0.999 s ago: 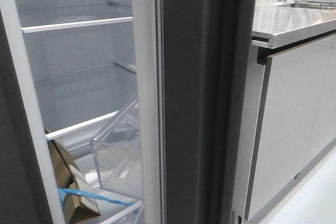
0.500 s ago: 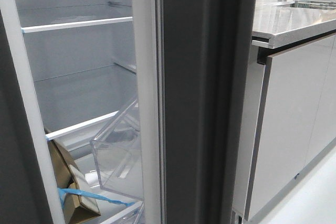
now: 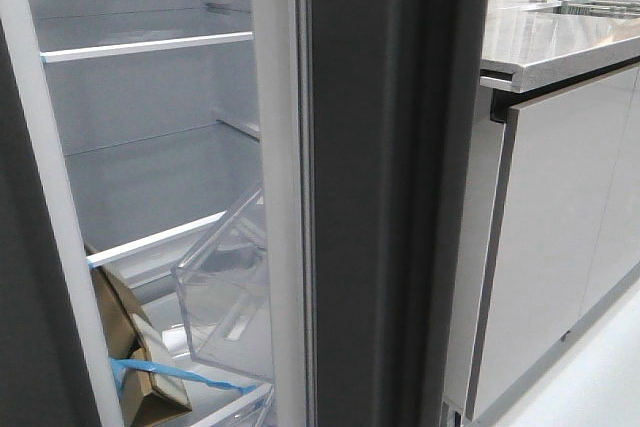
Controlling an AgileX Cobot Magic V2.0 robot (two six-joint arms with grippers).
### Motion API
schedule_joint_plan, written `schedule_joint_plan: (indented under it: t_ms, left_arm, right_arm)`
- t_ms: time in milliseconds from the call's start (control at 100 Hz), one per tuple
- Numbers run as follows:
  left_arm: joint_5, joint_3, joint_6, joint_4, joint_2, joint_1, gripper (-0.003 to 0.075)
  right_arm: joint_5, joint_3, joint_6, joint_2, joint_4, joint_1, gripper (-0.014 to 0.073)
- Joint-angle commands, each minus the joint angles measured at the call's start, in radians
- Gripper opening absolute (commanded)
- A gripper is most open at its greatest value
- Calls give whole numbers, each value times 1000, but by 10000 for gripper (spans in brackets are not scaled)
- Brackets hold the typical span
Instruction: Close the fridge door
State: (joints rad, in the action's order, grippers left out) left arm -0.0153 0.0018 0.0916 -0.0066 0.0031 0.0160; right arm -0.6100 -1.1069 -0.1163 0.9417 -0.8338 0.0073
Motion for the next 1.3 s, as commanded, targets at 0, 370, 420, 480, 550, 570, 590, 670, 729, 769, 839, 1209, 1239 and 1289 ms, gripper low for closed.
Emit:
schedule_joint_plan:
  t_ms: [0,370,420,480,550,570,590,670,729,769,839,1209,1239,1289]
  left_arm:
    - [-77,28,4,-2,19,8,-21]
    - [-77,28,4,-2,19,8,-21]
    - [-77,28,4,-2,19,8,-21]
    - [-77,28,4,-2,19,8,-20]
    - [-77,28,4,-2,19,8,-20]
    - [-77,28,4,-2,19,8,-21]
    - [-77,28,4,-2,19,8,-21]
    - [-77,28,4,-2,19,8,-21]
    - [-77,28,4,-2,19,8,-21]
    - [-77,28,4,-2,19,8,-21]
    - [-77,28,4,-2,19,8,-20]
    - [-77,28,4,-2,19,8,-21]
    - [-77,28,4,-2,19,8,-21]
    - [-77,28,4,-2,19,8,-21]
  right_arm:
    - [-16,-89,-17,35,-73,-4,-76]
    - [-110,-240,-435,131,-343,-4,-76]
    - [-124,-257,-481,141,-364,-4,-76]
    - [-141,-274,-527,154,-388,-4,-76]
    - [-167,-296,-600,164,-417,-4,-76]
    - [-176,-300,-627,170,-422,-4,-76]
    - [-179,-304,-643,173,-433,-3,-76]
    - [-188,-317,-736,180,-460,9,-76]
    - [-186,-318,-815,182,-481,25,-76]
    - [-186,-318,-859,184,-495,36,-76]
    - [-181,-318,-914,188,-505,55,-76]
    - [-30,-323,-949,282,-482,148,-76]
    - [-16,-325,-949,291,-473,158,-76]
    - [5,-335,-949,307,-458,174,-76]
